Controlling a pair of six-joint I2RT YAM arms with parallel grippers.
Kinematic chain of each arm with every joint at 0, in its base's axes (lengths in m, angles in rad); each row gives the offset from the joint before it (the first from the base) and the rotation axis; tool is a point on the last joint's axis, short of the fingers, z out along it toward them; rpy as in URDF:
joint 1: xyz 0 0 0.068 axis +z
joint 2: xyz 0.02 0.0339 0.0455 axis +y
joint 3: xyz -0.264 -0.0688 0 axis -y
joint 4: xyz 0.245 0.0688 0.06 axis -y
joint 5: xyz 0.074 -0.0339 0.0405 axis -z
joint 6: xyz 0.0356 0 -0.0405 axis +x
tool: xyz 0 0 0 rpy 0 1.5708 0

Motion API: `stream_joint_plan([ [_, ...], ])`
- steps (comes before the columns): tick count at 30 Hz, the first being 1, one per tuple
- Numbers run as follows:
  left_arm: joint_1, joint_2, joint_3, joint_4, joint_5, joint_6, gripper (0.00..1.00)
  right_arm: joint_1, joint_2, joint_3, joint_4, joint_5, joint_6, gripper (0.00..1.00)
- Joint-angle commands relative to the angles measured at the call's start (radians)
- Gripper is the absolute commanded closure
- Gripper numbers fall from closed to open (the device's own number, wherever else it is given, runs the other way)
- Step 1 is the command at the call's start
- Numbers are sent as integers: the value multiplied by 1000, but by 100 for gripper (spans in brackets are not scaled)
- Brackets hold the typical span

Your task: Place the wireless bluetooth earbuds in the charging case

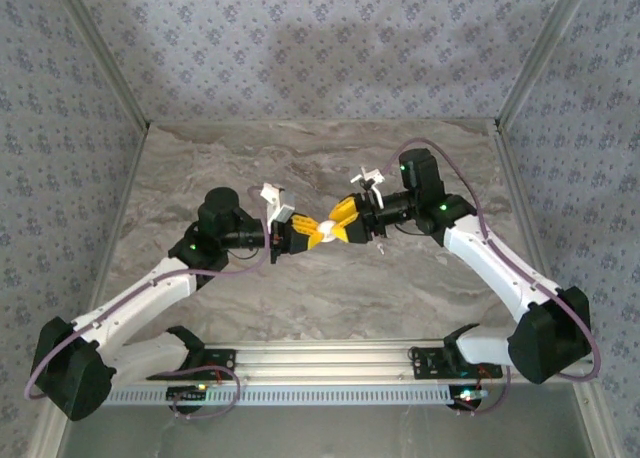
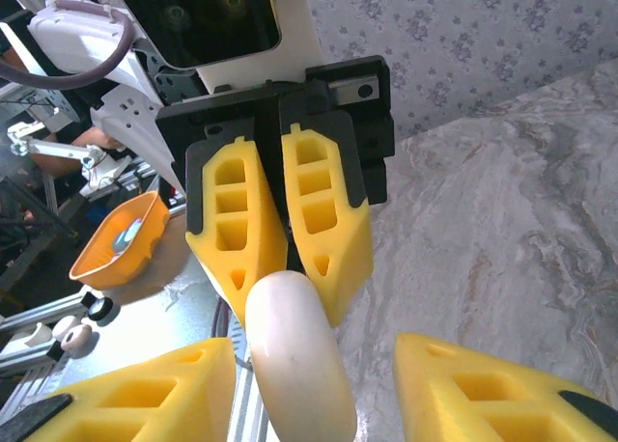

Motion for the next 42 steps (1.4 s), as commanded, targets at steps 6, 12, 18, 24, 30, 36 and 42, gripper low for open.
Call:
stream_joint_plan([
  [6, -14, -30, 8, 28, 7, 22, 92, 10, 11, 49, -55, -51, -47, 72],
  [12, -13, -43, 10, 17, -18, 27, 89, 11, 5, 56, -95, -47, -74, 83],
  [18, -14, -42, 30, -76, -48, 75, 60, 13, -27, 71, -167, 50, -119, 84],
  [24, -23, -33, 56, -181, -45, 143, 56, 36, -37, 114, -286, 155, -194, 84],
  [30, -38, -12, 85, -254, -18, 199, 55, 69, -29, 138, -328, 218, -200, 84],
  [36, -40, 5, 92, -266, -7, 211, 55, 97, -12, 193, -408, 231, -236, 84],
  [42, -45, 21, 107, -286, 8, 222, 57, 109, 1, 212, -439, 218, -252, 84],
])
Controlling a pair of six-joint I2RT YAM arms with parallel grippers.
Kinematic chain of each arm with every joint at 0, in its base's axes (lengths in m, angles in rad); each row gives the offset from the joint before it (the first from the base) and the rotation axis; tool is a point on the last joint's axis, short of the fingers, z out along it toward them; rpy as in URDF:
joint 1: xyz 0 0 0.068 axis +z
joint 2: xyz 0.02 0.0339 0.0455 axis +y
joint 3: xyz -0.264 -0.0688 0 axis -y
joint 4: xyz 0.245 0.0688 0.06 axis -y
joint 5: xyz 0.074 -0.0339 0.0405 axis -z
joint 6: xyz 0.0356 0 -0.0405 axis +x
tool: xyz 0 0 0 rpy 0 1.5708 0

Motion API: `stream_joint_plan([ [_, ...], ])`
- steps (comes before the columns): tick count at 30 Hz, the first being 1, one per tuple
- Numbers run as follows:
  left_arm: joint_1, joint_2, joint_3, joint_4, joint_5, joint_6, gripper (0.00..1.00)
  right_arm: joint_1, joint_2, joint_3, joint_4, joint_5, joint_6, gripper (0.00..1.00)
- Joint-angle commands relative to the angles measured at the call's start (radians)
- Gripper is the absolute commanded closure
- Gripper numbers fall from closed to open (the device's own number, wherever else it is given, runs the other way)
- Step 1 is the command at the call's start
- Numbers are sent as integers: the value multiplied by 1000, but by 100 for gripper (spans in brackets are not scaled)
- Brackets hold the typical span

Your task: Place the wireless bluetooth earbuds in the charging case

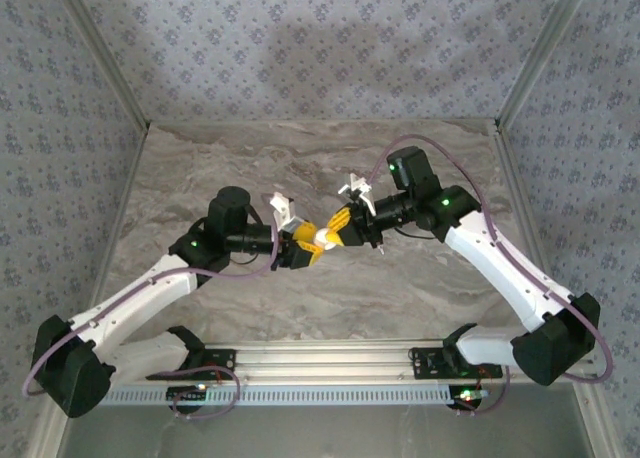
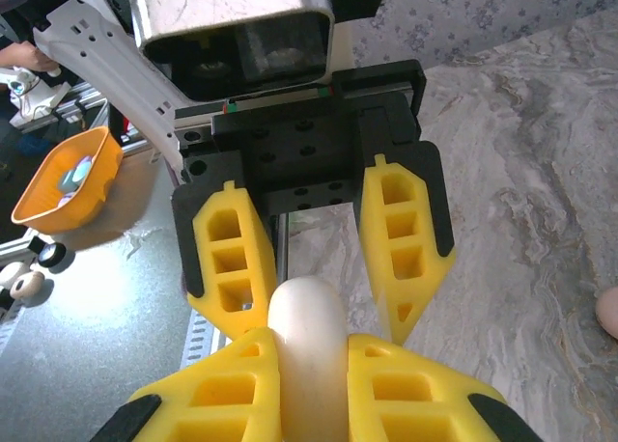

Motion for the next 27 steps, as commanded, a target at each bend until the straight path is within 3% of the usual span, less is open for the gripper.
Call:
stream_joint_plan([
  [1, -12, 8, 46, -21, 40, 29, 58, 9, 12, 30, -50, -2, -28, 84],
  [13, -30, 11, 71, -45, 68, 49, 65, 18, 31, 40, -62, -4, -35, 84],
  [22, -32, 15, 79, -65, 66, 63, 84, 20, 27, 44, -57, 4, -33, 83],
  [23, -32, 15, 79, -65, 64, 63, 85, 20, 26, 42, -55, 9, -34, 82],
  [27, -32, 12, 76, -56, 57, 65, 86, 18, 17, 21, -50, 29, -31, 55],
])
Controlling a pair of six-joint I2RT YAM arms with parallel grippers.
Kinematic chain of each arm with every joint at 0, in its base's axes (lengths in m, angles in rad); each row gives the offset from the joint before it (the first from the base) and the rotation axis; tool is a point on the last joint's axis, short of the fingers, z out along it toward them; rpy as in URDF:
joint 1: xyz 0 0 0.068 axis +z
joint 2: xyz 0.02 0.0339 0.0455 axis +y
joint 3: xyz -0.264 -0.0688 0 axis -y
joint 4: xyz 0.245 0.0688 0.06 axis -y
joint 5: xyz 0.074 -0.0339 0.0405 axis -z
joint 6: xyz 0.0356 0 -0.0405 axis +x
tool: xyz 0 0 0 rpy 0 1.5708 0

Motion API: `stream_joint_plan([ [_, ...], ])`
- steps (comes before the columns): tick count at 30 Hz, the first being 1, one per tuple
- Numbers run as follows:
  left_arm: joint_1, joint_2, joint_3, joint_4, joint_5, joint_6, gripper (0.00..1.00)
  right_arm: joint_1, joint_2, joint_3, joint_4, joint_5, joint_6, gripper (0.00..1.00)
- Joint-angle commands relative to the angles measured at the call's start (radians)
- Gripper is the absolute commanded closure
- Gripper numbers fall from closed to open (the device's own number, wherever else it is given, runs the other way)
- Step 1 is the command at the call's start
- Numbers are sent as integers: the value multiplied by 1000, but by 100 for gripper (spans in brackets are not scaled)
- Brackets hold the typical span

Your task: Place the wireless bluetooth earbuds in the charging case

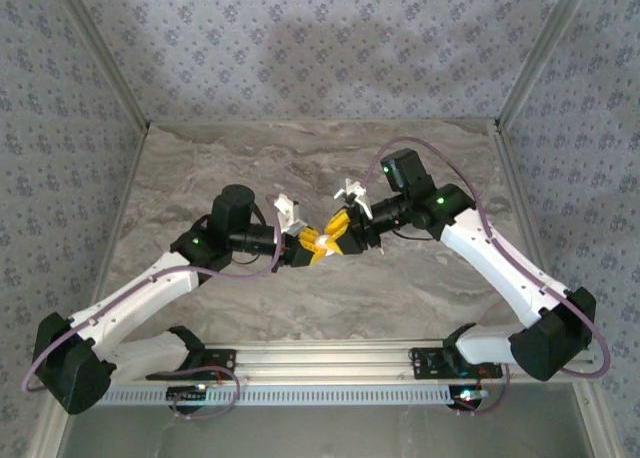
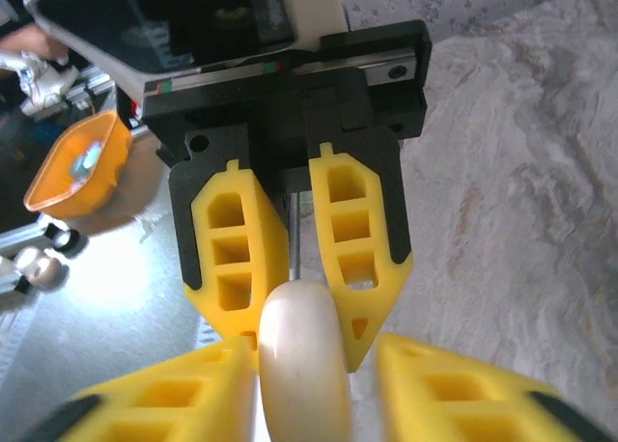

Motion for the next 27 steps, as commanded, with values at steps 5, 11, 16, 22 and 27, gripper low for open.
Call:
stream_joint_plan([
  [5, -11, -4, 37, 13, 24, 16, 86, -11, -18, -13, 12, 18, -9, 47],
  [11, -10, -6, 37, 28, 20, 11, 86, -21, -11, -22, 19, 6, -2, 45],
  [16, -10, -9, 38, 35, 19, 6, 86, -25, 5, -22, 7, 10, 1, 44],
  [22, -11, -17, 34, 30, 12, 4, 86, -62, -32, -64, 88, 68, 58, 44],
  [27, -11, -20, 25, 33, 7, 4, 86, -110, -78, -119, 193, 149, 144, 44],
])
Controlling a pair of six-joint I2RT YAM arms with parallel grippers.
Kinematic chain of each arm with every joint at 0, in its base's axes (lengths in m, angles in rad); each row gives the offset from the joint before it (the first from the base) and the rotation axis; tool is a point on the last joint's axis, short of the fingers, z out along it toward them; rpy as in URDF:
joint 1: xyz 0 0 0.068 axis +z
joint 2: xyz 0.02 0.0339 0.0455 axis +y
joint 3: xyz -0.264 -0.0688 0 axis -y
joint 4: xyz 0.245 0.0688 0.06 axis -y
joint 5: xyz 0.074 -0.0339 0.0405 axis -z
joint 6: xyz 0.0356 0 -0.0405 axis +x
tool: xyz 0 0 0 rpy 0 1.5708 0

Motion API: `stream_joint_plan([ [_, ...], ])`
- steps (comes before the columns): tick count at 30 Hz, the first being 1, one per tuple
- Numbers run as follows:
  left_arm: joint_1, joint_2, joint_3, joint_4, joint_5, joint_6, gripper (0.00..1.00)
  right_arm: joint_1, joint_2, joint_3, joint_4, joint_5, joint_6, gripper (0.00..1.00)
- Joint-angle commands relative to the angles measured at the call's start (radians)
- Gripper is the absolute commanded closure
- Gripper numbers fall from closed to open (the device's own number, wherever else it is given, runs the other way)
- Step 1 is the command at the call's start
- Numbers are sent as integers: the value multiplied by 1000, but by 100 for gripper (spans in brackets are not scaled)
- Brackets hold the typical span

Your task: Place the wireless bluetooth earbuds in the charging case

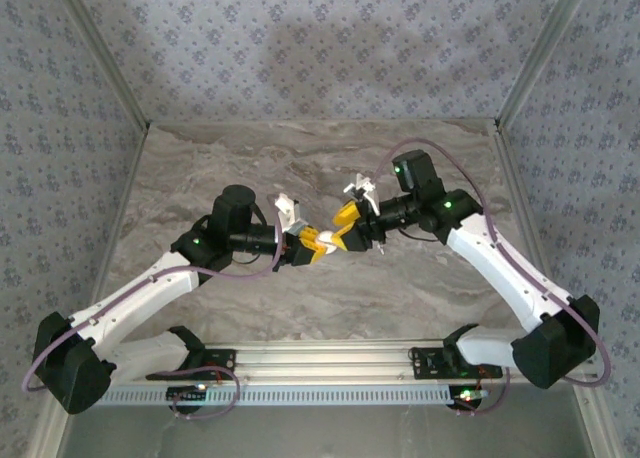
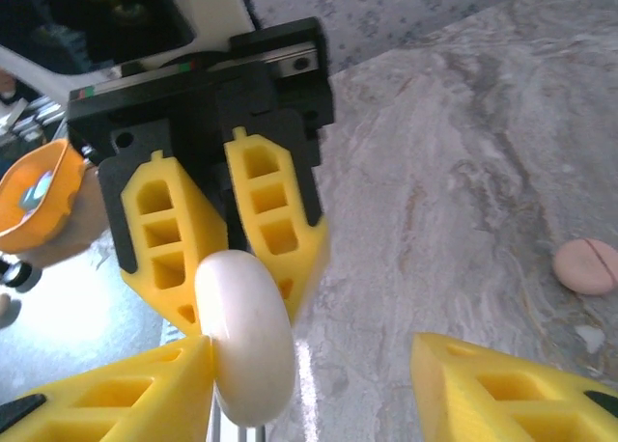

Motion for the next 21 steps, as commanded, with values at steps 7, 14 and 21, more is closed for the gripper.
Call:
stream_joint_plan([
  [7, -6, -14, 14, 45, 39, 5, 86, -49, -27, -39, 98, 191, 115, 44],
  [14, -6, -11, -14, 65, -17, 2, 86, -68, -67, -58, 126, 161, 132, 44],
  [21, -6, 33, -101, 172, -153, -36, 87, -81, -68, -93, 2, 400, 195, 44],
])
